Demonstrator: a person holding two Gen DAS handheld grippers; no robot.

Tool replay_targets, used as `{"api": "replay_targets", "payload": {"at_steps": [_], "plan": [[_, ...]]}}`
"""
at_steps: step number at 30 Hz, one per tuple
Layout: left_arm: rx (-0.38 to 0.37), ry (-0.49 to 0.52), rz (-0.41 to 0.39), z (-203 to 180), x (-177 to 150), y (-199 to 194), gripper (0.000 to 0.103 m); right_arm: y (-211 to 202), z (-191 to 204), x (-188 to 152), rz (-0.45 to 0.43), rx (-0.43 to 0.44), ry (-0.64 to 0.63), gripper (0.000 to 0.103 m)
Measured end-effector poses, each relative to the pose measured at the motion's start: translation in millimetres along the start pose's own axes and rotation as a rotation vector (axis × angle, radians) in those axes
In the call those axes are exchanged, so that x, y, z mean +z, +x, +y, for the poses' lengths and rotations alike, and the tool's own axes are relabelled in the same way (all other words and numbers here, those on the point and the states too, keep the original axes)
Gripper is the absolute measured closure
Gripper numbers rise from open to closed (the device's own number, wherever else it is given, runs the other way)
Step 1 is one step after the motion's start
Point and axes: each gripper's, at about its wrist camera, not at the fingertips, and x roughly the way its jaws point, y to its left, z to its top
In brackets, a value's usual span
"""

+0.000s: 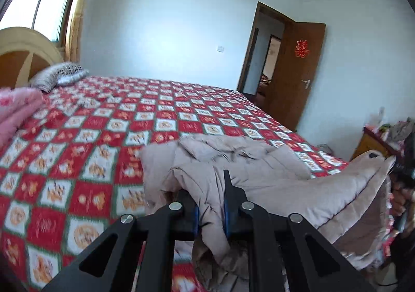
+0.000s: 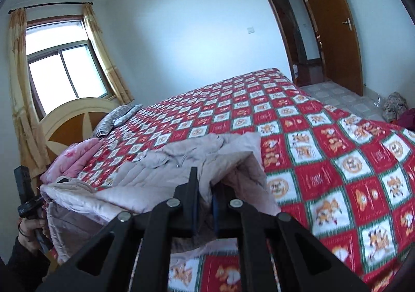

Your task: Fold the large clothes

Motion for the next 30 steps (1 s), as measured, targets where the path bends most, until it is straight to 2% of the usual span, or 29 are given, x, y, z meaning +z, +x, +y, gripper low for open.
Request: {"api": "replay_targets", "payload": {"at_steps": [4,6,9,13,17,19,20,23,25,28,30], "plan": [[-0.018,-0.037,-0.005,17.2,21.6,45.2,0.083,39.8,-3.8,26.5,-0.002,-0.019,0.021,0.093],[-0.033,-0.078,-0.002,28.0,30.8,61.9,0.075,59.8,-7.0,39.8,-0.001,-0.031,0.034,0.093],[-0.008,-0.142,0.018,39.7,42.4,85.7,0.063,91.3,-10.0,55.7,-0.002,-0.062,0.034,0.093],[0.081,-0.11,0.03,37.9,52.6,119.3,0.052,136.0,-16.6,68.4,0.006,-0.105,0.056,0.093],[0.124,-0.121,0.03,44.5,58.6,149.3,0.03,180.8,-33.9,71.4,0.024,-0.16,0.109,0.093],[0.171,-0.145,0.003,51.7,61.3,161.7,0.005,203.1,-42.1,69.2,0.041,-0.188,0.12,0.093],[0.207,-0.144,-0.025,54.8,62.5,165.5,0.001,212.3,-44.4,68.1,0.051,-0.195,0.125,0.093],[0.246,-0.13,-0.053,60.3,62.2,181.7,0.001,241.7,-49.7,63.3,0.078,-0.227,0.127,0.093],[0.267,-0.115,-0.034,56.5,59.6,191.1,0.001,257.5,-48.0,60.7,0.084,-0.244,0.107,0.092],[0.28,-0.027,-0.084,31.9,52.2,188.3,0.001,272.5,-49.2,62.8,0.083,-0.309,0.11,0.091],[0.344,0.06,-0.123,11.7,48.5,186.3,0.001,284.9,-51.6,66.2,0.084,-0.351,0.114,0.079]]}}
